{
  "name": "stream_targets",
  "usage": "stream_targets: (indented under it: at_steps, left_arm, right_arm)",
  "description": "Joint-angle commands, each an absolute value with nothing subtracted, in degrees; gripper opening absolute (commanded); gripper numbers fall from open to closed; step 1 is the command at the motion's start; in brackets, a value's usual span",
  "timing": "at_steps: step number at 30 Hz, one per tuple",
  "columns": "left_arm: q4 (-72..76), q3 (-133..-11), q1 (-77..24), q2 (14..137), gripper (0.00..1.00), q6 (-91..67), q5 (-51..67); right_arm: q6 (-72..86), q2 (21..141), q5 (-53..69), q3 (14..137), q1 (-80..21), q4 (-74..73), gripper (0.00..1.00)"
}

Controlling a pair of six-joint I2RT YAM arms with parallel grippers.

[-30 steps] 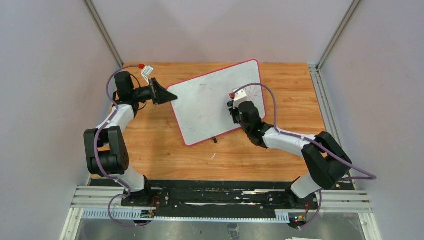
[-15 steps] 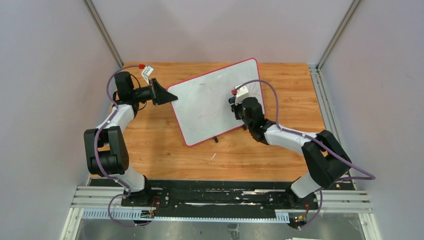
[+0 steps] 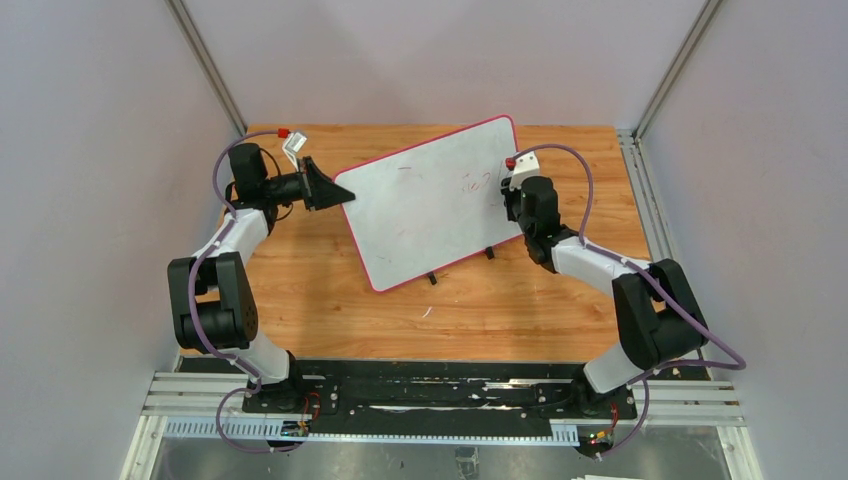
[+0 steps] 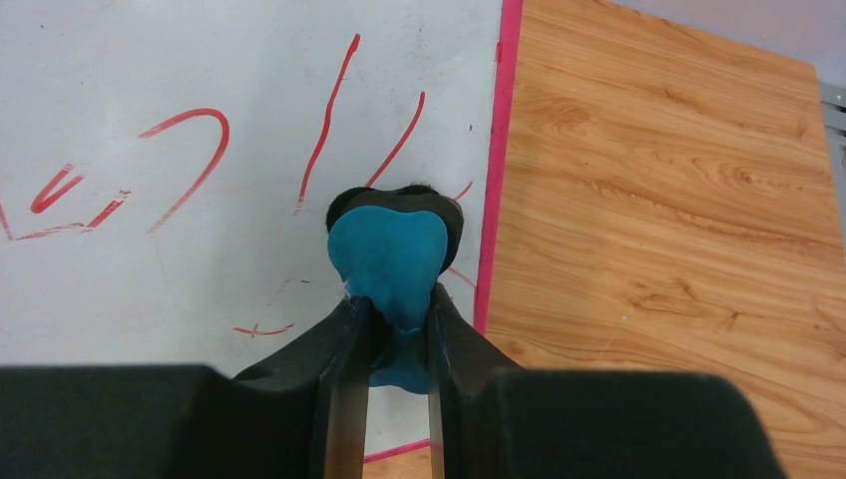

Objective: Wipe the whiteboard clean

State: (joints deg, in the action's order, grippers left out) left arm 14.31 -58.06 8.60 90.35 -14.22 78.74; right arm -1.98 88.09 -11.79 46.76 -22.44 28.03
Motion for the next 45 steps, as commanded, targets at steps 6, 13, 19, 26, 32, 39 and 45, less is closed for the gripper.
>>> stream_targets:
  at_steps: [6,13,19,26,32,39,45]
  left_arm:
    - [16.5,-58.2,9.2,90.1,0.00,-11.9,82.0]
    - [16.5,-58.4,9.2,90.0,0.00,-12.0,82.5]
    - [16.5,-58.1,9.2,90.0,0.00,-12.1,82.7]
    - [16.5,-58.1,9.2,89.9,0.00,-12.1,82.9]
    - [16.5,-58.2,9.2,90.2,0.00,-12.1,83.0]
    - [16.5,-58.3,9.3,90.5,0.00,-12.2,83.1]
    - [16.5,-58.4,9.3,90.5,0.00,-12.4,83.1]
  right_arm:
    - [0.5,86.2,-6.6,47.7,-24.9,28.2,0.01]
    - [1.3,84.9,-6.4,48.5,-31.8,28.8,0.01]
    - [0.4,87.9,-8.7,50.4,-33.9,28.5,0.01]
    - [-2.9,89.5,-11.9,52.8,-30.0,26.3,0.01]
    - [-3.3,88.0,-10.9,53.6,-23.0,24.8,0.01]
    - [-3.9,89.2,-7.0,56.9,-20.1,22.6,0.01]
    - [-1.8,90.7,-4.9,58.4,-24.1,23.0,0.01]
